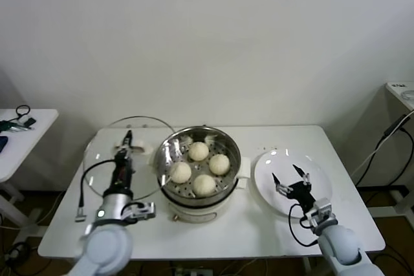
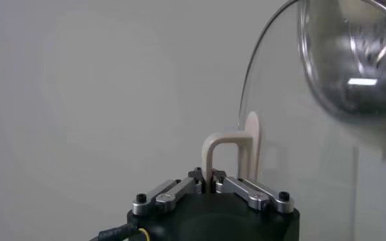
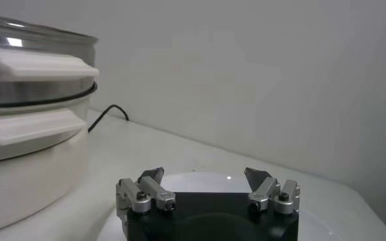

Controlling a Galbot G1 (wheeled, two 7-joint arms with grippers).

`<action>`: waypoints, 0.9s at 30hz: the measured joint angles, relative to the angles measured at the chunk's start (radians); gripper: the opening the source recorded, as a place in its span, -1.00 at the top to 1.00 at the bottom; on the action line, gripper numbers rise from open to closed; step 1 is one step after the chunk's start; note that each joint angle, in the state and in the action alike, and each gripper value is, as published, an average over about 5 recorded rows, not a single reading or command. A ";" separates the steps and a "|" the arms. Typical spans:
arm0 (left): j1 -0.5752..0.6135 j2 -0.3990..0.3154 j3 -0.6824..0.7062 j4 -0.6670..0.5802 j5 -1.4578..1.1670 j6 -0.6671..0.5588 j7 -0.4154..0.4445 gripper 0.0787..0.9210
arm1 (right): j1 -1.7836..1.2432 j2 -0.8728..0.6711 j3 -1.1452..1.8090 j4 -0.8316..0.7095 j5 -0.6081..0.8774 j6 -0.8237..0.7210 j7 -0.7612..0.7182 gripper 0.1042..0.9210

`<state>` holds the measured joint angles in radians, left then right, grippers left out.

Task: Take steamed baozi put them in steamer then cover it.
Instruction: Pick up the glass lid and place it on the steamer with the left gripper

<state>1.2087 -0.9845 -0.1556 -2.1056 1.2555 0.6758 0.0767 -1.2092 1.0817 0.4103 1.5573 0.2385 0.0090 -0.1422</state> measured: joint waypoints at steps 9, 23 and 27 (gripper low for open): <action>-0.127 -0.130 0.156 0.073 0.077 0.056 0.075 0.83 | 0.009 -0.001 0.002 -0.014 -0.002 0.001 0.000 -0.76; -0.201 -0.320 0.262 0.196 0.137 0.062 0.107 0.83 | 0.007 0.001 0.013 -0.026 -0.016 0.008 -0.003 -0.76; -0.221 -0.349 0.282 0.219 0.144 0.061 0.115 0.83 | 0.002 0.001 0.019 -0.028 -0.020 0.011 -0.005 -0.76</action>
<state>0.9875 -1.3337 0.1259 -1.8869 1.3994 0.7372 0.1920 -1.2067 1.0830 0.4289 1.5291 0.2186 0.0196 -0.1470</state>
